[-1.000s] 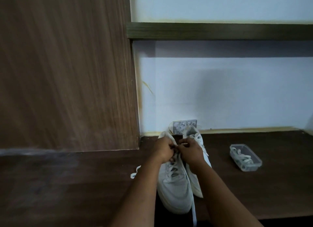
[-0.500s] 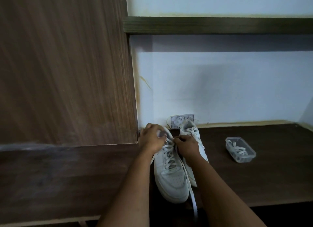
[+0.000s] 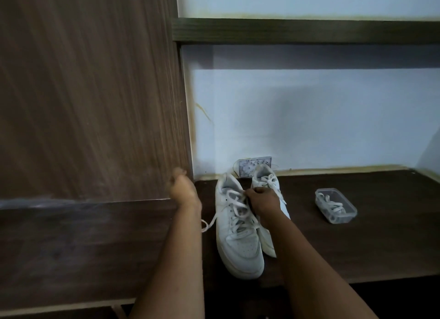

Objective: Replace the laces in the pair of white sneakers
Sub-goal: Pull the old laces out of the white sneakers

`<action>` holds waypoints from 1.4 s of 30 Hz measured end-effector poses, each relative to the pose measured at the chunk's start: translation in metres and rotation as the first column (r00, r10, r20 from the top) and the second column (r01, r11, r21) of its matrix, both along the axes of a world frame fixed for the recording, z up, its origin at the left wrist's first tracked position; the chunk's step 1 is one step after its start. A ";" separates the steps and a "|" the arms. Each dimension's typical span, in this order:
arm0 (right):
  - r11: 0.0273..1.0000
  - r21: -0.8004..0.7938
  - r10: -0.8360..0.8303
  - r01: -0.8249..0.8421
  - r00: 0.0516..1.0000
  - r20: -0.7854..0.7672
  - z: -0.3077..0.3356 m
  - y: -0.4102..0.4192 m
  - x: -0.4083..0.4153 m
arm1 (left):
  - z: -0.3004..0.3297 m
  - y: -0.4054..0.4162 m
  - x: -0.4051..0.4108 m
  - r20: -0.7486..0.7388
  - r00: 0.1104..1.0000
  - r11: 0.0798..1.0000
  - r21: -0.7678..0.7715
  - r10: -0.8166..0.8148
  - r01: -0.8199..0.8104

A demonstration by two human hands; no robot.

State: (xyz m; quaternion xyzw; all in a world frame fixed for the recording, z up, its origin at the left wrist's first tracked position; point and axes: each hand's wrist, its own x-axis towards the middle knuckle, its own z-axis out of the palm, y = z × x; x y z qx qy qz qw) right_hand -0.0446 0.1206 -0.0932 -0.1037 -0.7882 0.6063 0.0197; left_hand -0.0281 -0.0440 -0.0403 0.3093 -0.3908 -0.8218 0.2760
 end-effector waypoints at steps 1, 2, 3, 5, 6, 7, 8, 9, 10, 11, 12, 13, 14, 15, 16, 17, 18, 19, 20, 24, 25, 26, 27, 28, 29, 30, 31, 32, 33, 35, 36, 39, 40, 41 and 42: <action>1.000 0.007 -0.003 0.003 1.000 0.001 0.001 0.000 0.001 | -0.001 -0.002 0.004 0.098 0.994 0.978 -0.199 -0.040 0.059; 1.000 0.012 -0.006 0.006 1.000 0.004 0.002 0.000 0.001 | -0.008 0.000 0.004 0.184 0.981 0.899 -0.416 -0.065 0.138; 1.000 0.014 -0.006 0.005 1.000 0.011 0.003 0.000 0.002 | -0.014 0.003 0.003 0.220 0.967 0.769 -0.595 -0.126 0.236; 1.000 0.009 0.007 -0.007 1.000 0.015 0.004 0.000 0.003 | -0.027 0.012 -0.005 0.337 0.919 0.349 -0.852 -0.203 0.390; 1.000 0.002 0.012 -0.012 1.000 0.012 0.003 0.000 0.003 | -0.033 0.019 -0.007 0.418 0.890 0.115 -0.890 -0.183 0.442; 1.000 -0.001 0.016 -0.016 1.000 0.013 0.003 0.000 0.004 | -0.036 0.026 -0.008 0.480 0.866 -0.044 -0.877 -0.142 0.479; 1.000 0.002 0.021 -0.021 1.000 0.013 0.002 0.000 0.005 | -0.040 0.032 -0.009 0.520 0.847 -0.143 -0.851 -0.110 0.505; 1.000 0.010 0.023 -0.023 1.000 0.012 0.001 0.000 0.005 | -0.042 0.039 -0.008 0.553 0.828 -0.183 -0.827 -0.096 0.531; 1.000 0.015 0.023 -0.023 1.000 0.009 0.001 0.001 0.004 | -0.046 0.042 -0.008 0.582 0.809 -0.201 -0.804 -0.082 0.559; 1.000 0.019 0.021 -0.021 1.000 0.011 0.001 0.001 0.004 | -0.051 0.042 -0.012 0.609 0.789 -0.210 -0.785 -0.085 0.583; 1.000 0.021 0.021 -0.021 1.000 0.008 0.001 0.001 0.004 | -0.053 0.042 -0.014 0.628 0.770 -0.184 -0.775 -0.111 0.605; 0.999 0.023 0.024 -0.024 1.000 0.010 0.003 0.002 0.005 | -0.053 0.040 -0.017 0.631 0.755 -0.094 -0.775 -0.177 0.625; 0.999 0.019 0.027 -0.028 1.000 0.009 0.003 0.002 0.004 | -0.047 0.039 -0.016 0.570 0.770 0.104 -0.780 -0.286 0.617; 0.999 0.014 0.032 -0.032 0.999 0.013 0.004 0.003 0.004 | -0.039 0.036 -0.015 0.435 0.807 0.411 -0.702 -0.400 0.582; 0.999 0.006 0.034 -0.034 0.999 0.016 0.004 0.003 0.004 | -0.027 0.033 -0.012 0.245 0.854 0.708 -0.480 -0.458 0.518; 1.000 0.000 0.031 -0.031 0.999 0.022 0.005 0.003 0.004 | -0.016 0.027 -0.009 0.016 0.890 0.874 -0.181 -0.456 0.452; 1.000 -0.012 0.027 -0.027 0.999 0.020 0.005 0.003 0.003 | -0.002 0.016 -0.004 -0.224 0.890 0.902 0.085 -0.397 0.424; 0.999 -0.024 0.028 -0.028 0.999 0.025 0.005 0.003 0.003 | 0.012 0.003 0.003 -0.435 0.845 0.856 0.257 -0.312 0.449; 0.999 -0.042 0.028 -0.026 0.999 0.030 0.005 0.003 0.002 | 0.023 -0.007 0.012 -0.587 0.773 0.797 0.335 -0.241 0.502; 0.999 -0.014 0.051 -0.051 0.999 0.012 0.007 0.003 0.003 | 0.035 -0.020 0.031 -0.273 0.778 0.810 -0.007 -0.565 0.586; 0.998 0.034 0.059 -0.058 0.998 -0.014 0.008 0.002 0.004 | 0.033 -0.019 0.032 0.001 0.731 0.717 -0.193 -0.683 0.670; 0.990 0.115 0.085 -0.077 0.994 -0.063 0.007 0.003 0.003 | 0.030 -0.018 0.036 0.283 0.579 0.493 -0.322 -0.764 0.808; 0.966 0.230 0.144 -0.114 0.983 -0.114 0.009 0.004 0.005 | 0.028 -0.017 0.041 0.527 0.350 0.185 -0.340 -0.775 0.922; 0.913 0.370 0.242 -0.169 0.957 -0.158 0.011 0.005 0.006 | 0.025 -0.016 0.044 0.678 0.115 -0.086 -0.255 -0.726 0.963; 0.843 0.487 0.354 -0.230 0.918 -0.179 0.015 0.006 0.009 | 0.020 -0.015 0.046 0.733 -0.046 -0.237 -0.160 -0.678 0.958; 0.781 0.554 0.442 -0.288 0.881 -0.165 0.015 0.007 0.009 | 0.017 -0.013 0.046 0.737 -0.113 -0.286 -0.113 -0.667 0.952; 0.714 0.609 0.508 -0.345 0.854 -0.112 0.016 0.007 0.010 | 0.014 -0.012 0.044 0.730 -0.088 -0.268 -0.134 -0.678 0.954; 0.636 0.670 0.563 -0.383 0.824 -0.063 0.015 0.006 0.012 | 0.013 -0.009 0.042 0.728 -0.004 -0.221 -0.203 -0.685 0.954; 0.561 0.722 0.587 -0.405 0.809 -0.002 0.015 0.005 0.015 | 0.013 -0.006 0.040 0.720 0.110 -0.152 -0.289 -0.685 0.945; 0.504 0.783 0.584 -0.365 0.812 0.003 0.011 -0.001 0.019 | 0.011 -0.003 0.035 0.683 0.304 -0.027 -0.428 -0.664 0.903; 0.541 0.776 0.564 -0.324 0.824 -0.049 0.009 -0.003 0.019 | 0.008 -0.001 0.032 0.671 0.400 0.027 -0.494 -0.624 0.869; 0.609 0.761 0.493 -0.224 0.859 -0.142 0.018 -0.004 0.025 | -0.006 0.004 0.025 0.732 0.582 -0.011 -0.625 -0.354 0.780; 0.612 0.763 0.488 -0.207 0.858 -0.158 0.019 -0.004 0.025 | -0.010 0.008 0.027 0.778 0.556 -0.085 -0.601 -0.292 0.795; 0.621 0.759 0.482 -0.197 0.859 -0.171 0.019 -0.003 0.024 | -0.015 0.013 0.029 0.819 0.508 -0.156 -0.557 -0.266 0.816; 0.637 0.748 0.473 -0.186 0.860 -0.189 0.019 -0.004 0.024 | -0.019 0.017 0.031 0.850 0.457 -0.206 -0.512 -0.263 0.834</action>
